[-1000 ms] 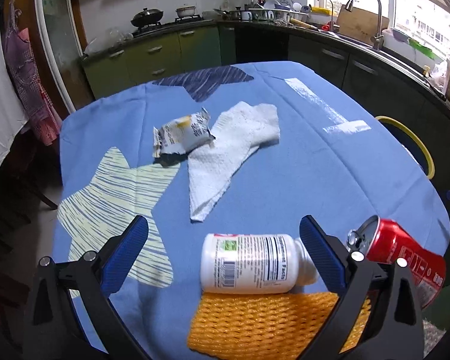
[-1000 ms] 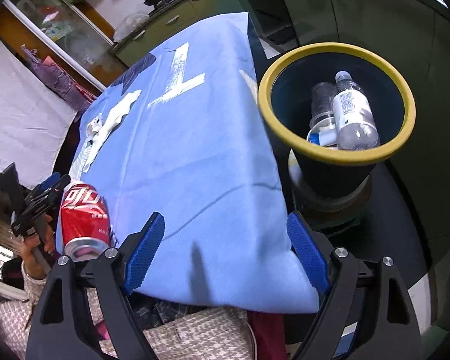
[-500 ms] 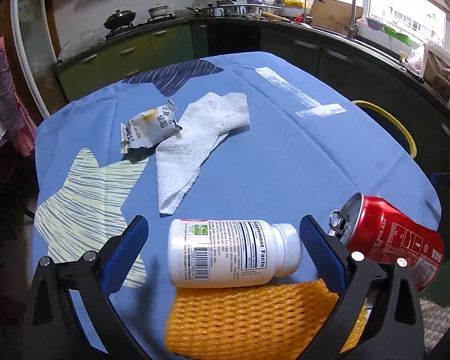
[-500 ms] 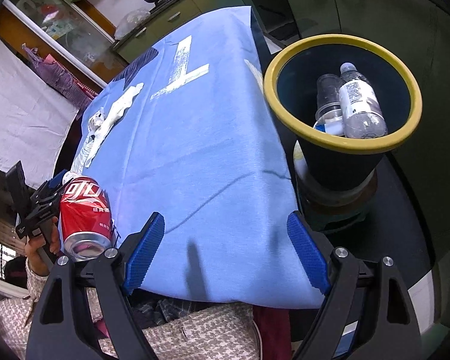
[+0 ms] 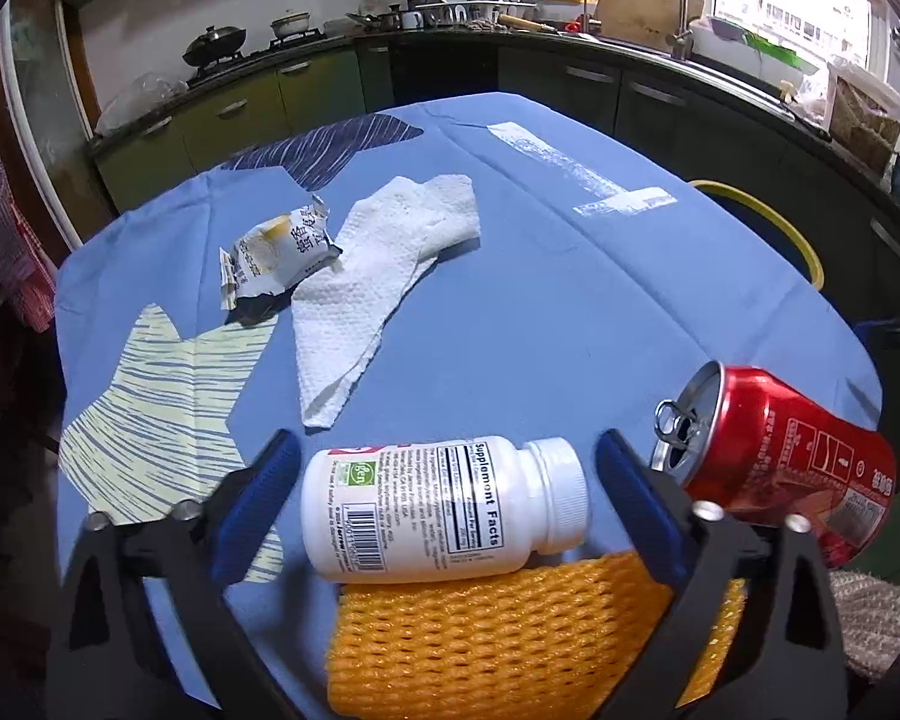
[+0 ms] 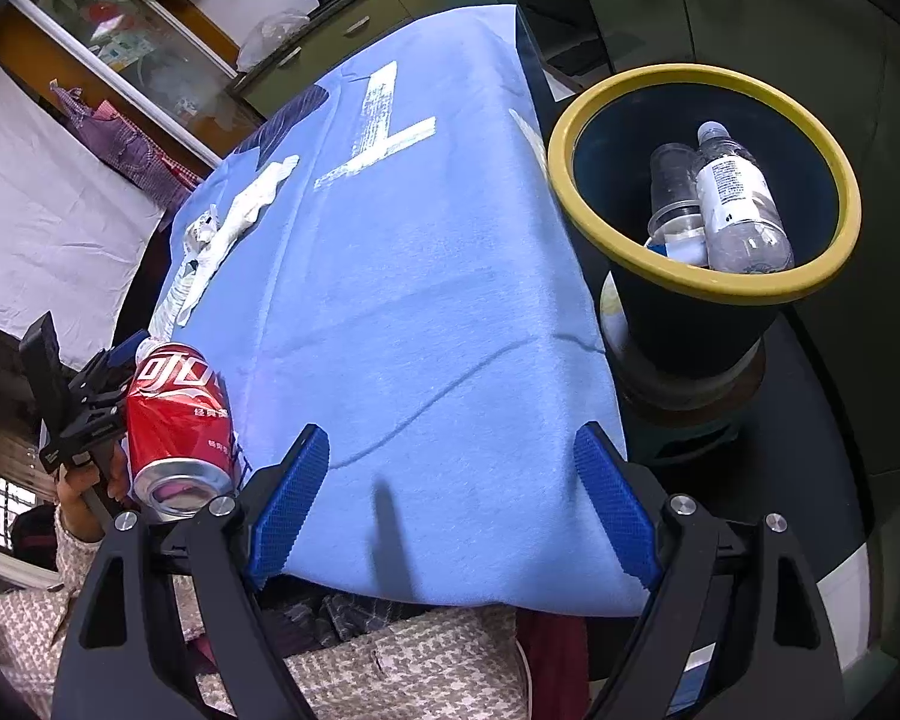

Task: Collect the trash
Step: 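Grasp the white supplement bottle with the left gripper, then carry the supplement bottle over the bin and release it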

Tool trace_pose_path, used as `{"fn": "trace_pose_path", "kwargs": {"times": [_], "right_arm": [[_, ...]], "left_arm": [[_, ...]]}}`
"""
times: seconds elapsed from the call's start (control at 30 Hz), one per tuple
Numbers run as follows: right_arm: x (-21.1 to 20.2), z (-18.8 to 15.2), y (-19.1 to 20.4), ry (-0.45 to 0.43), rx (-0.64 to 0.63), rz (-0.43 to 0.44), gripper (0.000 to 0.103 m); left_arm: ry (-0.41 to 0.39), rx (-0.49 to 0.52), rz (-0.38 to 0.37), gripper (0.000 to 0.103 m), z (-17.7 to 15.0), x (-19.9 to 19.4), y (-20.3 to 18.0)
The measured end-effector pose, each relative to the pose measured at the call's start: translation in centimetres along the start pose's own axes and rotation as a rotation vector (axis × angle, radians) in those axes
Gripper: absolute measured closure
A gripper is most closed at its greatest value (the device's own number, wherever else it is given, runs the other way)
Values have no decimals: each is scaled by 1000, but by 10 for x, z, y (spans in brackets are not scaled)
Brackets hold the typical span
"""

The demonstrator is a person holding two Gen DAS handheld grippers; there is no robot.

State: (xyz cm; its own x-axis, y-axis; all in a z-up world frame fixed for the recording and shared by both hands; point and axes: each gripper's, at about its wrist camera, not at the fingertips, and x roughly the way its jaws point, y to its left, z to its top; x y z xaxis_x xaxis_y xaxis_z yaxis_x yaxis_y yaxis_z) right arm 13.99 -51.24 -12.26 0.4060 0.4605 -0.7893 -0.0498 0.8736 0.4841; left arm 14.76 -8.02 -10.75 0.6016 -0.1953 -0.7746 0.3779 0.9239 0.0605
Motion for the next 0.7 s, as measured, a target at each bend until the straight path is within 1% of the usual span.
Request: {"fn": "trace_pose_path", "kwargs": {"times": [0.1, 0.27, 0.37, 0.47, 0.53, 0.6, 0.63, 0.7], "right_arm": [[-2, -1, 1, -6, 1, 8, 20], [-5, -2, 0, -17, 2, 17, 20], [-10, -3, -1, -32, 5, 22, 20], [-17, -6, -4, -57, 11, 29, 20], [-23, -9, -6, -77, 19, 34, 20], [-30, -13, -12, -100, 31, 39, 20], [-36, -16, -16, -117, 43, 40, 20], [-46, -24, -29, -148, 72, 35, 19]], "left_arm": [[12, -7, -15, 22, 0, 1, 3], [10, -2, -13, 22, 3, -6, 6], [-17, -15, -18, 22, 15, -21, 12], [-45, 12, -21, 22, 37, -38, 12], [-52, 34, -53, 22, 57, -48, 5], [-53, 67, -111, 22, 81, -53, -10], [-50, 90, -145, 22, 94, -54, -22], [-34, 158, -236, 22, 124, -50, -57]]}}
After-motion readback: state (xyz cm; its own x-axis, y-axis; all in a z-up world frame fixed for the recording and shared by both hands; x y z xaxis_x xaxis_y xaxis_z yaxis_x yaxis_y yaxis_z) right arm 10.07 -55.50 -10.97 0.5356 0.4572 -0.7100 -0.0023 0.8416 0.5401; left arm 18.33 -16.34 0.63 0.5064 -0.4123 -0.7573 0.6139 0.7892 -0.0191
